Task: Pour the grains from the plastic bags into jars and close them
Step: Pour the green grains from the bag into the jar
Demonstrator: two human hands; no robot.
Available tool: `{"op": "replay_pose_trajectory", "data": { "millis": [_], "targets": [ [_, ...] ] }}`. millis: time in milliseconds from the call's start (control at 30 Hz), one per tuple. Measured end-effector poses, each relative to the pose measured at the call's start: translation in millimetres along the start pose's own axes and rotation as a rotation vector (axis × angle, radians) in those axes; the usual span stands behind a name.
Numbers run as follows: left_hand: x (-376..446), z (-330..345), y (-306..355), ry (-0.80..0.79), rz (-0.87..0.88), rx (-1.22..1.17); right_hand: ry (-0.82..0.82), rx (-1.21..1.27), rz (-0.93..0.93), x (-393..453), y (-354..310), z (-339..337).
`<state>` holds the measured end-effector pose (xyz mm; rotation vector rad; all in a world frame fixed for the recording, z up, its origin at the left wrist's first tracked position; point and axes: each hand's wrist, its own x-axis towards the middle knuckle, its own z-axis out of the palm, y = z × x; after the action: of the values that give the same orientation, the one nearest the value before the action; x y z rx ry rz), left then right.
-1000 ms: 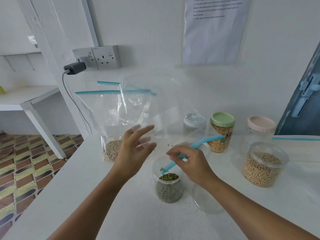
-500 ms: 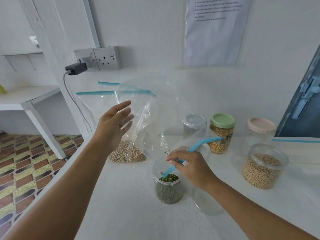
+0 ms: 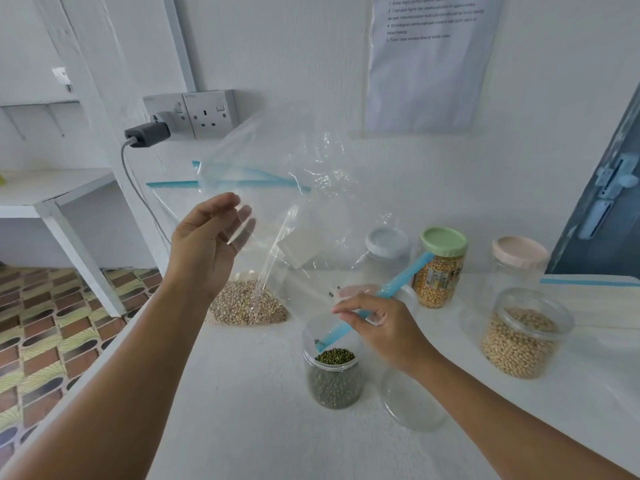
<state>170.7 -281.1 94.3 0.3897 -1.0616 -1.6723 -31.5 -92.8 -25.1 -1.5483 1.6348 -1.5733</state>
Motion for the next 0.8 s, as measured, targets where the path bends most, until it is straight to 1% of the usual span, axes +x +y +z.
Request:
{"op": "replay_pose_trajectory", "data": {
  "millis": [100, 267, 333, 400, 567, 667, 800],
  "targets": [
    [1, -6, -2, 0.022, 0.0, -0.038, 0.045, 0.174, 0.064, 1, -4, -1],
    [2, -12, -2, 0.049, -0.019, -0.095, 0.116, 0.272, 0.103, 5, -16, -2],
    [1, -12, -2, 0.065, -0.032, -0.1, 0.119, 0.251, 0.084, 7, -16, -2],
    [1, -14, -1, 0.07, -0.059, -0.118, 0.118, 0.161, 0.031, 8, -14, -3],
    [0, -16, 3, 0.013, -0.084, -0.064, 0.105, -0.072, -0.06, 10, -3, -7],
    [1, -16, 4, 0.014, -0.06, -0.095, 0.079, -0.047, -0.016, 10, -3, -10],
    [4, -18, 4, 0.044, -0.055, -0.128, 0.02, 0.118, 0.053, 8, -10, -9]
  ]
}}
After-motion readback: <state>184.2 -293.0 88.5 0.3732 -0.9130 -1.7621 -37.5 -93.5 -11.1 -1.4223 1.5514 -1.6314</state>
